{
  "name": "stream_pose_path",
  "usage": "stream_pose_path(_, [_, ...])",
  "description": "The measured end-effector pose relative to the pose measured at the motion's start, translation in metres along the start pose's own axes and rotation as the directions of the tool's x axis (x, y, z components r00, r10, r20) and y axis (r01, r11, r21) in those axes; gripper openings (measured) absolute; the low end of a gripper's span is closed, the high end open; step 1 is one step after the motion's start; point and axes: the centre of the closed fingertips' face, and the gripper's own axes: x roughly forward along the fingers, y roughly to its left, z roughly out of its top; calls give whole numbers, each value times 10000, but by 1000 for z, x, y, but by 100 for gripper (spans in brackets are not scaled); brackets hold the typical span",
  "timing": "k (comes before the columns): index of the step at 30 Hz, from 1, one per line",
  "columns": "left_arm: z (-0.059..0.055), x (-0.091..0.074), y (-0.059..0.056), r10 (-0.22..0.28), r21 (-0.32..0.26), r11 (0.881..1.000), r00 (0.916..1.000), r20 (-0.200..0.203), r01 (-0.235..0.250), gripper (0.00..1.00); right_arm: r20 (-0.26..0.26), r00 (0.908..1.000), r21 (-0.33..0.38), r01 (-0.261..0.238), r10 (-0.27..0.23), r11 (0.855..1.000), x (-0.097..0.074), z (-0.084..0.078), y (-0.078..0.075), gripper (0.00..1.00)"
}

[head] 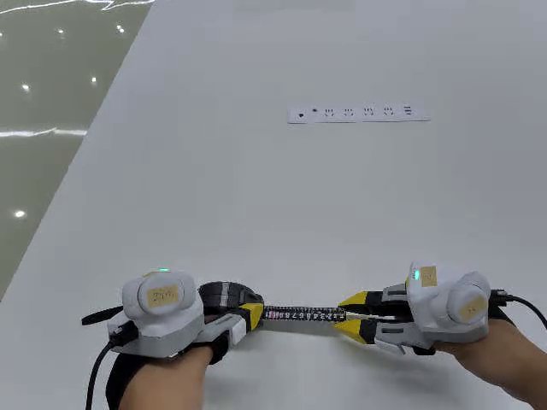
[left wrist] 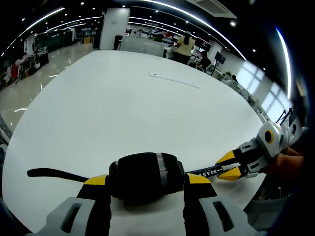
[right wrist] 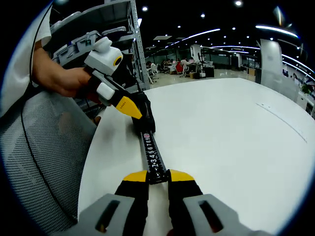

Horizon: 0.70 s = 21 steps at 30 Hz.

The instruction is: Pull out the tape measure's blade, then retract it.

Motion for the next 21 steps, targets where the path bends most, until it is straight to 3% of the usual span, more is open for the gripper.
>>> stream_pose_path(15, [1, -1, 0, -53, -320, 9995, 10000, -15, 53, 56, -63, 9992, -91, -406, 406, 9991, 19, 9, 0, 12])
stream_pose_path(19, [-1, -1, -4, -104, 13, 9999, 9999, -74, 104, 54, -17, 9990, 167, -442, 443, 9989, 19, 10, -4, 12])
stream_pose_path(21, [-1, -1, -4, -110, -101, 9999, 9999, -16, 109, 54, -28, 9990, 136, -448, 448, 9989, 19, 10, -5, 12])
